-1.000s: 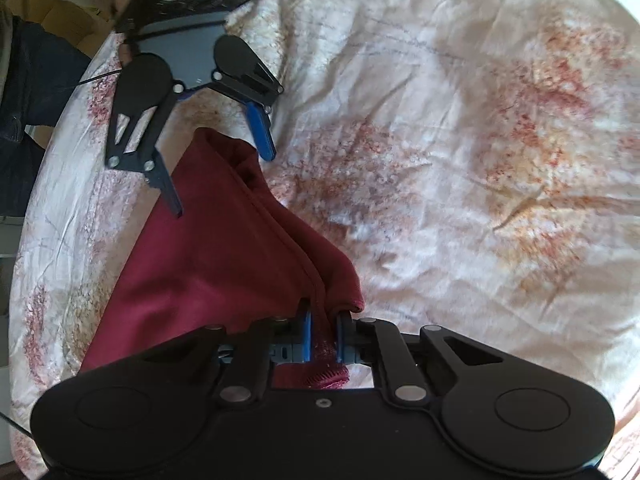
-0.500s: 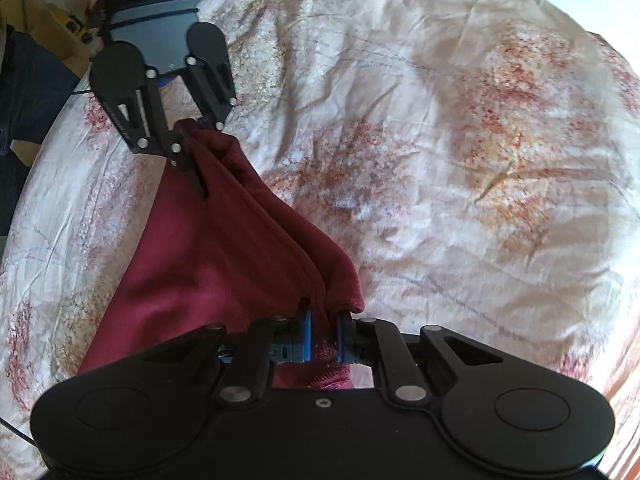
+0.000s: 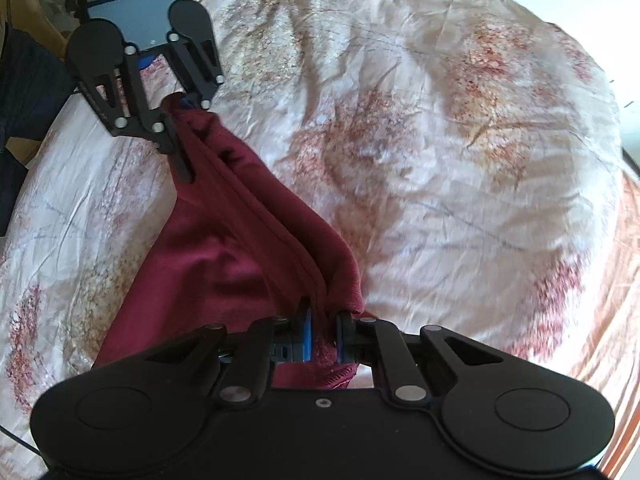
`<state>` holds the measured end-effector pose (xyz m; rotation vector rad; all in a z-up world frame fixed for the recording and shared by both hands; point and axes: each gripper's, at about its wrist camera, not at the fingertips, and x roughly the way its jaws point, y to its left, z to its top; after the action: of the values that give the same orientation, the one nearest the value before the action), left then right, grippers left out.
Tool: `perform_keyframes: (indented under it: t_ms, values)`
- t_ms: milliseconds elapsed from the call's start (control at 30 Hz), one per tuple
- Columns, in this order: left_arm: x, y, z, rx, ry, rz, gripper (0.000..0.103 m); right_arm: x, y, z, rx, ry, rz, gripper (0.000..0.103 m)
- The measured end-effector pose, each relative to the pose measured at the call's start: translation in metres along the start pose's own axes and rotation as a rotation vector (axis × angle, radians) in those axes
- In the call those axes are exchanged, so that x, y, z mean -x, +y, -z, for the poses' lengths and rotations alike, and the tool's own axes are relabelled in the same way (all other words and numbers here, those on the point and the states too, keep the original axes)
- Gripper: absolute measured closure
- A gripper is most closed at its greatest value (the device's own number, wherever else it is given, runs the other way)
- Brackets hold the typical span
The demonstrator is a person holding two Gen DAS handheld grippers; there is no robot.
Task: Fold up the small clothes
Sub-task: 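Lift the gripped edge with both tools, fold it over the bundle, release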
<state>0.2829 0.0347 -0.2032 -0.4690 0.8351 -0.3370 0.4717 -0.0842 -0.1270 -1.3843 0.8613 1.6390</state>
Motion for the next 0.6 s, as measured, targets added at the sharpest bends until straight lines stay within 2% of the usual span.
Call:
perform_keyframes:
  t_ms: [300, 600]
  values:
    - [-0.018, -0.078, 0.027, -0.034, -0.039, -0.017, 0.084, 0.018, 0.051, 0.058, -0.004, -0.055, 0.14, 0.091]
    - [-0.061, -0.132, 0.046, -0.074, -0.005, -0.015, 0.084, 0.013, 0.092, 0.11, 0.016, -0.047, 0.24, 0.091]
